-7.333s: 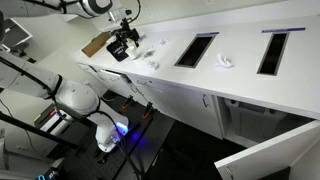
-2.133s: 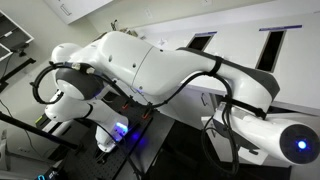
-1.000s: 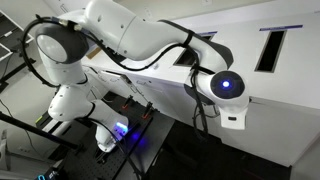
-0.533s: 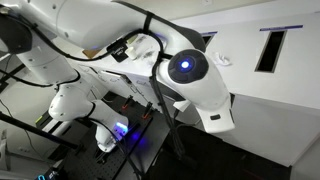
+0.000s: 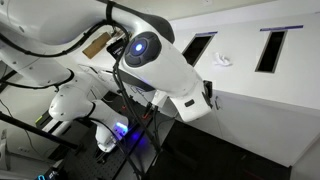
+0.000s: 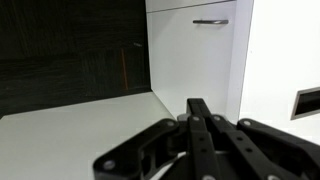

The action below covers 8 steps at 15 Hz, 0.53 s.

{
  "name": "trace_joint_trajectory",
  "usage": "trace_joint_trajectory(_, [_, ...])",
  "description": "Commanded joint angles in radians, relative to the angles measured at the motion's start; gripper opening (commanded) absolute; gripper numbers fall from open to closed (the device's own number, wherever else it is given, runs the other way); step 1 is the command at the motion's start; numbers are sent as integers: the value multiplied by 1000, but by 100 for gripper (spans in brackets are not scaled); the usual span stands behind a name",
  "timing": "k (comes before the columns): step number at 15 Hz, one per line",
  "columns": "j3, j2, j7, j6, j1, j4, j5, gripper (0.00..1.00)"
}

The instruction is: Close the far right cupboard door

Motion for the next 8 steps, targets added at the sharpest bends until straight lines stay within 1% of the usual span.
trace_joint_trajectory(1, [-32,-86,-15,-18,33,-69,-27,0])
trace_joint_trajectory(8, [-64,-117,-8,-20,58,-96,-41,0])
